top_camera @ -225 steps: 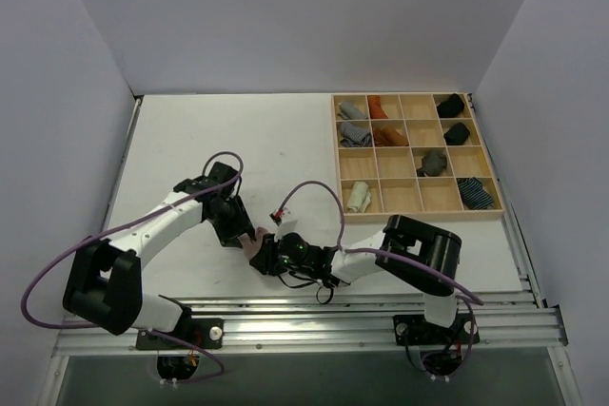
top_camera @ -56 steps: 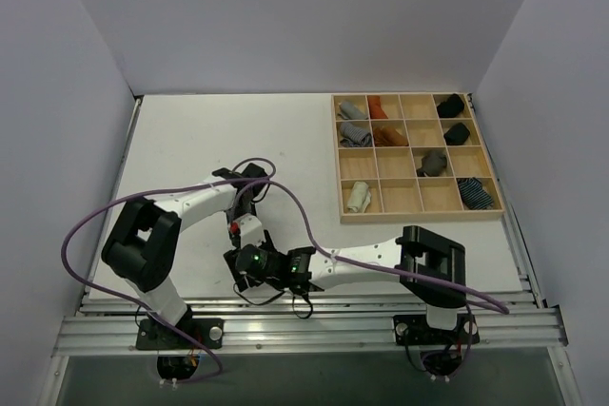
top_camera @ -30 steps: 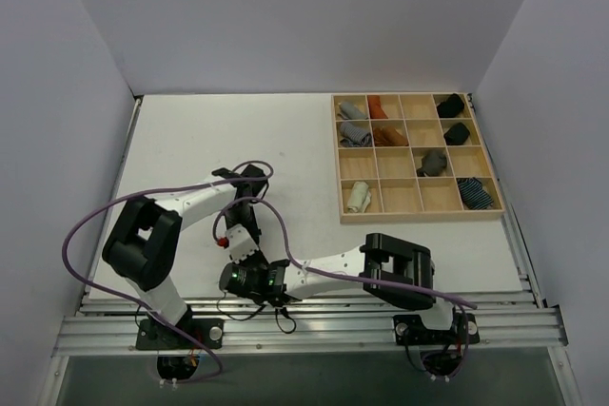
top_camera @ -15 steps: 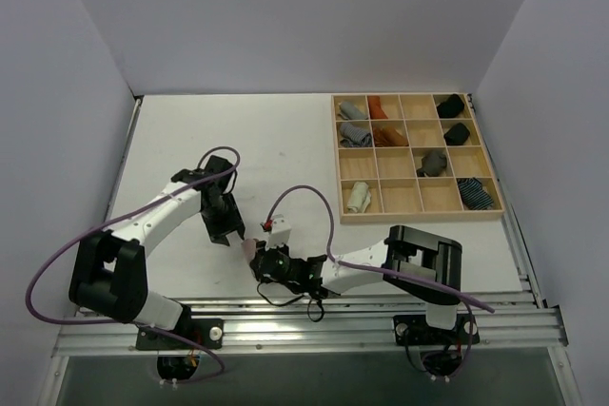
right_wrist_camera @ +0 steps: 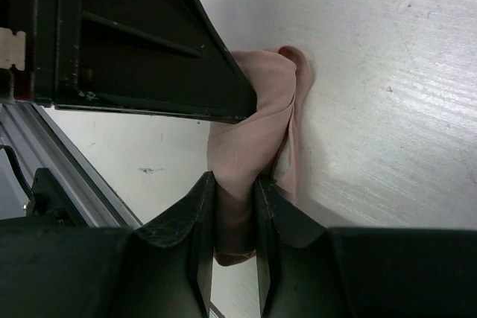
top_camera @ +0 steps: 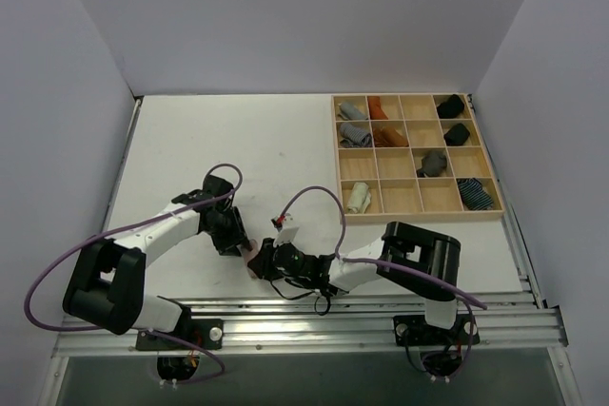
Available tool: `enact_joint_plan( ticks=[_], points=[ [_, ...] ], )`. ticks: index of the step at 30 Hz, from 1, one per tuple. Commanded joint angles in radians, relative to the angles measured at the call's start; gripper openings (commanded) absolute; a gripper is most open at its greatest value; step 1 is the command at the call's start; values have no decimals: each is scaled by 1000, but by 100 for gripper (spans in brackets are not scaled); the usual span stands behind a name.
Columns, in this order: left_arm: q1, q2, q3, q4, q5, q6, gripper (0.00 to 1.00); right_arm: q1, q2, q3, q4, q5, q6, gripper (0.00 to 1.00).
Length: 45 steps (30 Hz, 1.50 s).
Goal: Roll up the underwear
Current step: Place the rolled underwear into the container
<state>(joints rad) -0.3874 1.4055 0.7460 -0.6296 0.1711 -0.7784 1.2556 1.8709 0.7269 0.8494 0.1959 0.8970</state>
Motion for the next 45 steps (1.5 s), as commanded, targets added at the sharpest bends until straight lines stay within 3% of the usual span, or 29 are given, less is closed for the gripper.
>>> enact_joint_plan(
  ticks=[1,9,16,33,45],
  points=[
    [-13,27,-37,85,28,1,43,10,93,-49,-286,-81,-1,4],
    [-19,78,-59,88,-4,31,19,4,4,41,-458,-29,-24,34],
    [-33,99,-68,84,-39,27,15,-21,-67,146,-556,5,-70,47],
    [-64,130,-36,62,-84,14,14,-39,-150,212,-618,4,-118,56],
    [-91,132,-10,39,-104,-7,14,-81,-73,200,-581,-67,-103,56]
  ],
)
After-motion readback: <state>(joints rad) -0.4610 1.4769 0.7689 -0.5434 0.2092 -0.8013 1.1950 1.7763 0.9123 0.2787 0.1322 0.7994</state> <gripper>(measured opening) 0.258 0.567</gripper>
